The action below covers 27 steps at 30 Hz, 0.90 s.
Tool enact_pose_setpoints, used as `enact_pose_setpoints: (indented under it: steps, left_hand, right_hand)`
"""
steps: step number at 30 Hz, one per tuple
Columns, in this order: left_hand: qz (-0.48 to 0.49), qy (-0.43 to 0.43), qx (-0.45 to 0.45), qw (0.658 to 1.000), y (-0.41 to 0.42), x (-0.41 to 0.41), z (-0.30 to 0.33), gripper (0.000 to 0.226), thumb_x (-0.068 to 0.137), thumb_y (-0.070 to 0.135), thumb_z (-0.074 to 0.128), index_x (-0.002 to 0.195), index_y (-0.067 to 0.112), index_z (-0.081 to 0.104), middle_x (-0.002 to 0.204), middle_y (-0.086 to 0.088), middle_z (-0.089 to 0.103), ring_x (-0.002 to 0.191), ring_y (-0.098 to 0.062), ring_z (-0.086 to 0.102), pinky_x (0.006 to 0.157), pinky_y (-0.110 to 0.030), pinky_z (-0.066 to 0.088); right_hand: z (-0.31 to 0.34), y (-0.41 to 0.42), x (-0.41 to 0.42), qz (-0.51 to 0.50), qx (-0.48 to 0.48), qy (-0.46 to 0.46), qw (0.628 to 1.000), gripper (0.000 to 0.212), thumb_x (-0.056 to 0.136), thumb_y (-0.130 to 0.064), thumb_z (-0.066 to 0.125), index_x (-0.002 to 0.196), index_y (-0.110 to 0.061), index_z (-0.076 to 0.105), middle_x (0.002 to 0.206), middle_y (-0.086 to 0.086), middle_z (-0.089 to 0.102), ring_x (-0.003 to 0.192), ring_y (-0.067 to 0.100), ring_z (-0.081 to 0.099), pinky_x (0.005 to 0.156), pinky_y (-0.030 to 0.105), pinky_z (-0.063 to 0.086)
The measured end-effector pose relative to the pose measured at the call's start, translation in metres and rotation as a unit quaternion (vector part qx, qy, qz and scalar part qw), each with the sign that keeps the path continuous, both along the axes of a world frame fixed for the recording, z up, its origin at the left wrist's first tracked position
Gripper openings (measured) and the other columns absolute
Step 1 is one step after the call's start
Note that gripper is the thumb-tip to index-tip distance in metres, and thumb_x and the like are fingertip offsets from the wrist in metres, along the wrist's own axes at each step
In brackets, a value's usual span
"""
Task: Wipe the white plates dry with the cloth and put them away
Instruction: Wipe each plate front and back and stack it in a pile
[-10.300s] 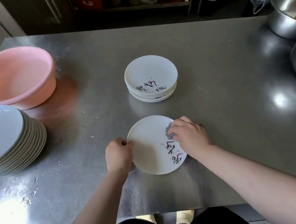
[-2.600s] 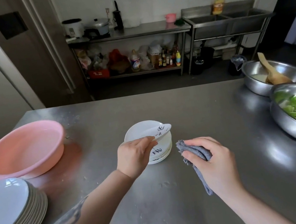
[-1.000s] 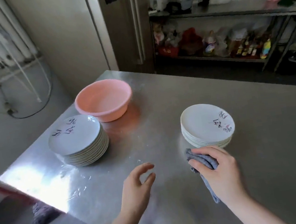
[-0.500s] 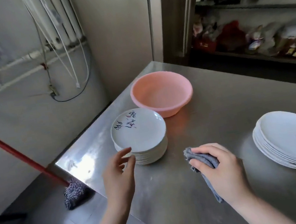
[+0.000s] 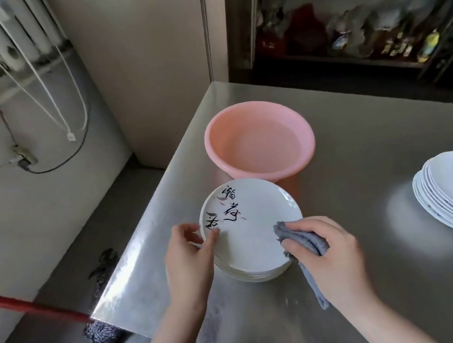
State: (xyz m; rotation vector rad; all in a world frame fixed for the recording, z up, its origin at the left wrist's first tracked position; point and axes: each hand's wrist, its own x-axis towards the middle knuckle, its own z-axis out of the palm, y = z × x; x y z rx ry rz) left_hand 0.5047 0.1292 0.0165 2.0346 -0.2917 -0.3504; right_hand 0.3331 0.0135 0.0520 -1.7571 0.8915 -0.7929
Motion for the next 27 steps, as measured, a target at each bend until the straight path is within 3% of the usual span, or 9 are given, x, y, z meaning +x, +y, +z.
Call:
enact_pose_setpoints:
  steps: [4,9,16,20,27]
  left_hand:
    - [0.001,0.003,0.009,1.0,-0.002,0.003,-0.001,0.024,0.08,0.039,0.075,0.083,0.03,0.053,0.071,0.008,0.059,0.063,-0.003,0.056,0.058,-0.029,0.043]
    - [-0.03,-0.047,0.06,0.997,-0.005,0.006,0.007,0.022,0.083,0.031,0.069,0.075,0.023,0.05,0.064,0.004,0.057,0.06,-0.017,0.054,0.052,-0.034,0.042]
    - [-0.041,-0.122,0.143,0.981,-0.006,0.007,0.015,0.023,0.082,0.033,0.066,0.073,0.023,0.047,0.065,0.006,0.055,0.061,-0.013,0.051,0.049,-0.03,0.033]
    - [-0.038,-0.098,0.122,0.987,-0.004,0.006,0.016,0.019,0.081,0.037,0.068,0.085,0.027,0.052,0.067,0.007,0.059,0.064,-0.014,0.057,0.051,-0.029,0.038]
    - [-0.023,-0.002,0.103,0.994,-0.009,0.014,0.022,0.017,0.079,0.032,0.072,0.078,0.022,0.058,0.073,0.004,0.063,0.069,-0.018,0.059,0.054,-0.03,0.039]
  right_hand:
    - [0.002,0.0,0.001,-0.008,0.005,-0.001,1.0,0.026,0.072,-0.004,0.079,0.084,-0.028,0.074,0.093,-0.016,0.068,0.091,0.001,0.064,0.075,0.005,0.044]
    - [0.004,0.0,0.006,-0.001,0.013,-0.017,1.0,0.026,0.073,-0.001,0.078,0.085,-0.024,0.075,0.091,-0.016,0.068,0.086,0.001,0.065,0.069,0.004,0.045]
    - [0.007,-0.001,0.007,0.003,0.017,-0.016,1.0,0.026,0.074,-0.006,0.079,0.086,-0.028,0.074,0.095,-0.014,0.068,0.088,0.007,0.067,0.077,0.024,0.054]
    - [0.008,-0.003,0.005,0.007,0.016,-0.016,1.0,0.026,0.074,-0.007,0.078,0.087,-0.029,0.074,0.096,-0.013,0.068,0.089,0.012,0.067,0.079,0.034,0.055]
    - [0.008,-0.005,0.004,0.01,0.006,-0.027,1.0,0.029,0.074,-0.006,0.079,0.085,-0.033,0.074,0.096,-0.013,0.068,0.09,0.008,0.066,0.076,0.019,0.052]
